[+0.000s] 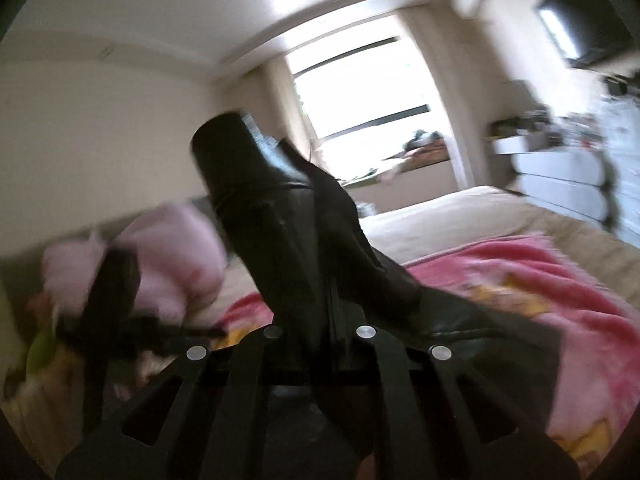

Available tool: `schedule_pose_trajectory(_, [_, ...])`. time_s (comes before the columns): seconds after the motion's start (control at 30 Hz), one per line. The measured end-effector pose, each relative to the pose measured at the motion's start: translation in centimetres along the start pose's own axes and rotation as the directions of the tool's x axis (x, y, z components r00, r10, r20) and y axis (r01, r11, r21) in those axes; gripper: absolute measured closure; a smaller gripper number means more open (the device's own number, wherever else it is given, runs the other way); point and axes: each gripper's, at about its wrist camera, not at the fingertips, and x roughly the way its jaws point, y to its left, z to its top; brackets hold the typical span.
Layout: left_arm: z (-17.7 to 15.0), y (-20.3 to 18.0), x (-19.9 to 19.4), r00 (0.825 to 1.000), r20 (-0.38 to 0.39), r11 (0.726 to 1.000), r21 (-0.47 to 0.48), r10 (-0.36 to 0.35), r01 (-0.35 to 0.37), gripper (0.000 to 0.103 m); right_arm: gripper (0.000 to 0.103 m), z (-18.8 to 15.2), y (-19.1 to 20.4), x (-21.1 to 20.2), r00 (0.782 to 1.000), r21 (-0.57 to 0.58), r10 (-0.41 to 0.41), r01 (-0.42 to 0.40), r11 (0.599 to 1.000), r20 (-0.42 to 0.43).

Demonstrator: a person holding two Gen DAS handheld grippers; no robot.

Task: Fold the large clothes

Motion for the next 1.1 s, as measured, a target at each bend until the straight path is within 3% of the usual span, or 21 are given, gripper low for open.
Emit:
schedule_pose_trajectory(0.13, [0.5,3.0,-4.1,0.997,0.066,0.999,-0.031,0.032,-0.030,0.009,0.097,-2.4,4.1,3.1,0.993,-0.056,0.060,-0.067,0.996,-0.104])
schedule_pose_trajectory(0.27, [-0.4,6.0,-5.8,0.997,0.070,0.996,-0.080,0.032,-0.027,0.009,0.097,-5.3,6.9,4.5,0.973,-0.105,0.104,-0.128,0.986,-0.206])
schedule_pose_trajectory(0.47, [-3.6,9.9,-5.6,0.999,0.021,0.984,-0.173,-0.041,0.044,0.009,0.097,-9.6,10.5,6.8,0.935,-0.175,0.085,-0.153,0.973,-0.344])
schedule_pose_trajectory(0.6, [-5.9,12.5,-4.4,0.994,-0.009,0.962,-0.253,-0.113,0.107,0.009,0.097,-13.0,11.0,9.4,0.908,-0.228,0.040,-0.147,0.962,-0.417])
schedule_pose_trajectory(0.77, [-7.8,14.7,-3.4,0.985,-0.019,0.934,-0.321,-0.174,0.159,0.009,0.093,-15.3,12.4,10.1,0.898,-0.319,-0.013,-0.143,0.937,-0.440])
schedule_pose_trajectory(0.83, [-8.2,15.5,-3.2,0.974,-0.020,0.912,-0.356,-0.224,0.202,0.009,0.083,-15.7,12.6,10.4,0.888,-0.336,-0.038,-0.133,0.932,-0.458])
schedule_pose_trajectory(0.9, [-8.4,16.1,-3.3,0.971,-0.027,0.902,-0.377,-0.236,0.209,0.009,0.048,-16.1,12.8,10.5,0.860,-0.319,-0.043,-0.142,0.937,-0.509])
schedule_pose_trajectory(1.0, [-9.2,16.5,-3.1,0.977,-0.073,0.909,-0.385,-0.201,0.159,0.009,0.021,-16.7,13.1,10.3,0.816,-0.301,-0.013,-0.198,0.933,-0.577])
schedule_pose_trajectory(1.1, [-10.1,16.5,-2.4,0.973,-0.135,0.916,-0.382,-0.185,0.121,0.009,0.010,-16.0,13.8,9.0,0.806,-0.330,0.004,-0.247,0.911,-0.592])
